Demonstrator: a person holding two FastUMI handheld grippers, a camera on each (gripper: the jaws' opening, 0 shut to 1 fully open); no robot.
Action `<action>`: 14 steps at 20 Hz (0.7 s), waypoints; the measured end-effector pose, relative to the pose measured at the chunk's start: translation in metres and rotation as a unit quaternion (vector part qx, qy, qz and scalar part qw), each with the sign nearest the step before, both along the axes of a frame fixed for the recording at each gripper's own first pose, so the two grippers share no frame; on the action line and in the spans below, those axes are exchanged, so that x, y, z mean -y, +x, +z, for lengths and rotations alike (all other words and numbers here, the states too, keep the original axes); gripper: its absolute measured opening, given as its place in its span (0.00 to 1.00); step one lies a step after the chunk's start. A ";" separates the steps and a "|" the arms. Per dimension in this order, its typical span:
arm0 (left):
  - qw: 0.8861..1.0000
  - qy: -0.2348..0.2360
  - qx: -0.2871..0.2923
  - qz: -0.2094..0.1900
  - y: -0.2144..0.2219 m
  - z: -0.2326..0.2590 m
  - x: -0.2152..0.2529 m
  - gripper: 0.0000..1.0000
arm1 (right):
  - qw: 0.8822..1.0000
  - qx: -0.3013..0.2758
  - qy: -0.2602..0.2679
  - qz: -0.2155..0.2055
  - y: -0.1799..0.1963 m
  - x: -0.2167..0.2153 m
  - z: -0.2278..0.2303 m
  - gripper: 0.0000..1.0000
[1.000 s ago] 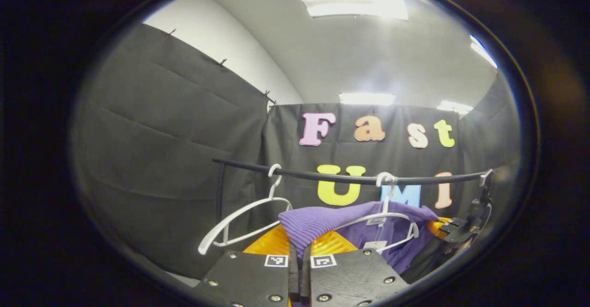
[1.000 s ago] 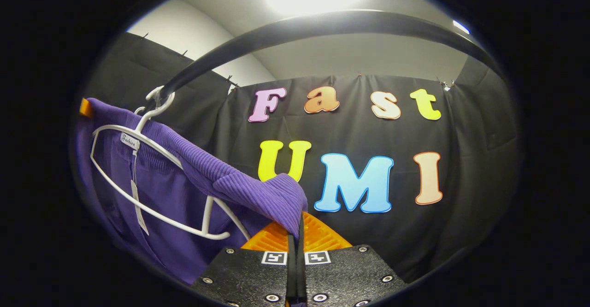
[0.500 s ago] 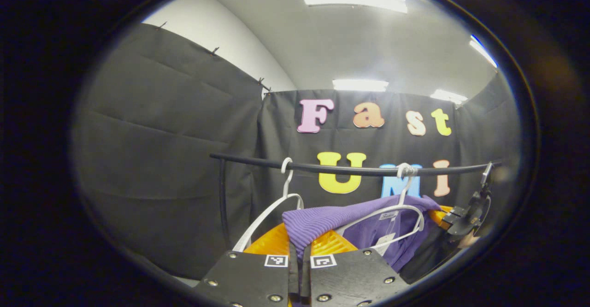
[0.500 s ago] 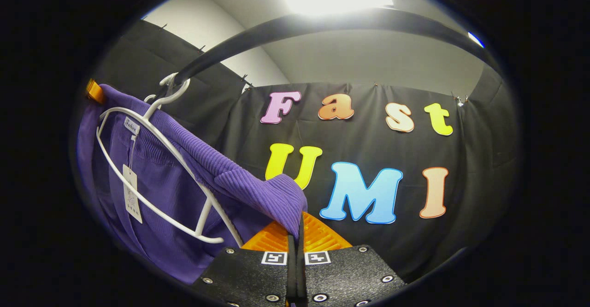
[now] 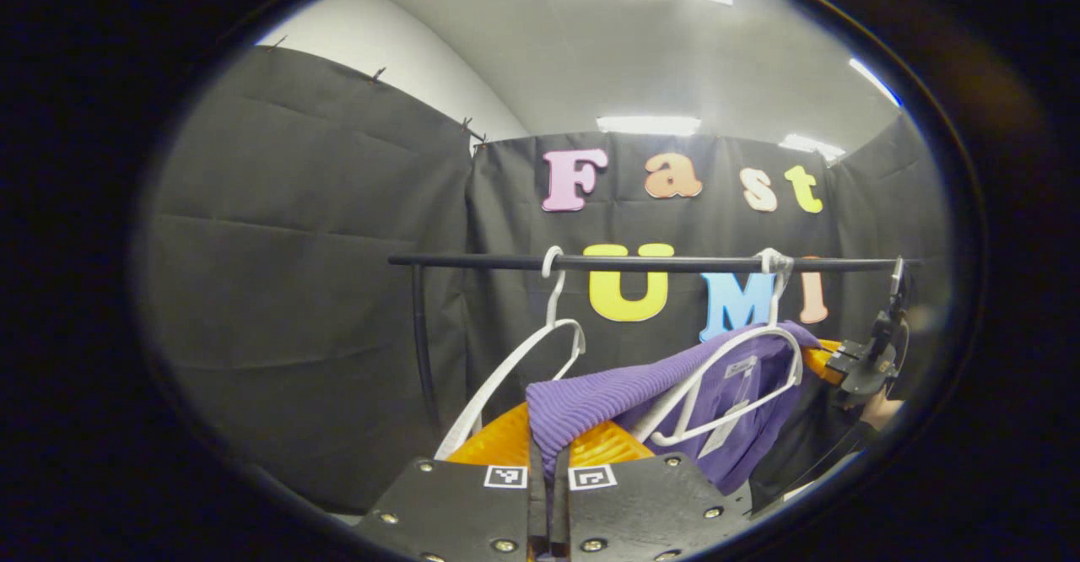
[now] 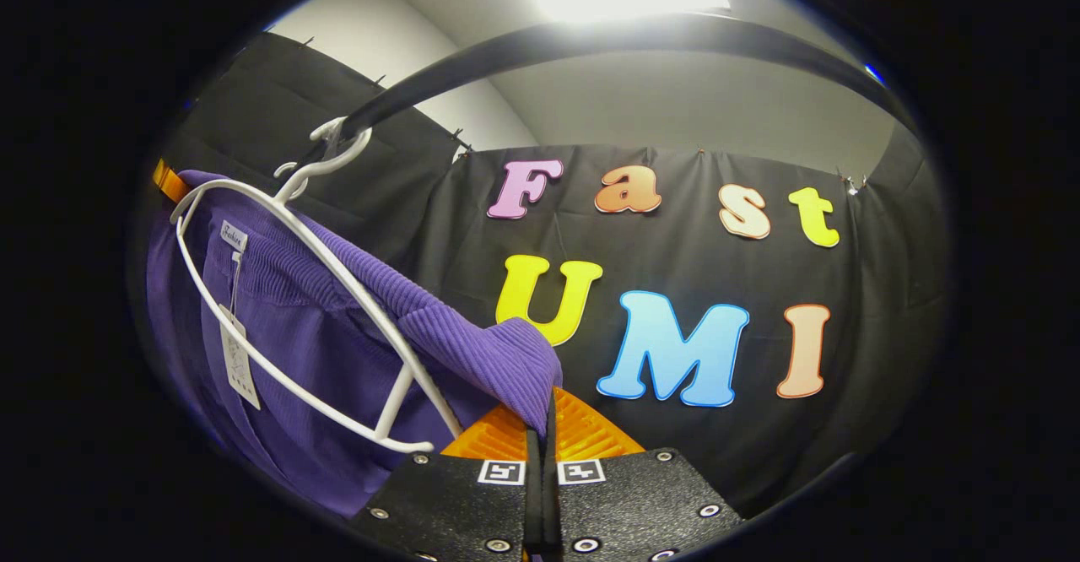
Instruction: Grasp the clothes on the hanger with both hands and then place them into the laundry hamper below.
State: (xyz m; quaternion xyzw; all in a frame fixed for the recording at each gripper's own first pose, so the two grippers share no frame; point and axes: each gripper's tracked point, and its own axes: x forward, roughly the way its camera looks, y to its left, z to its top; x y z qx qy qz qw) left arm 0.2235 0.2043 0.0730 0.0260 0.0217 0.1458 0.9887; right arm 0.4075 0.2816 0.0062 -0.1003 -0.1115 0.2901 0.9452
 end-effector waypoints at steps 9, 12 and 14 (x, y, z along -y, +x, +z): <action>0.997 -0.073 -0.015 0.002 -0.002 -0.080 0.012 0.02 | 0.999 -0.013 -0.033 -0.018 0.008 0.017 -0.032 0.00; 0.996 -0.082 -0.027 -0.004 0.000 -0.094 0.033 0.03 | 0.998 -0.044 -0.033 -0.029 0.015 0.033 -0.056 0.00; 0.996 -0.087 -0.031 -0.008 0.000 -0.096 0.048 0.03 | 0.997 -0.068 -0.029 -0.035 0.013 0.044 -0.069 0.00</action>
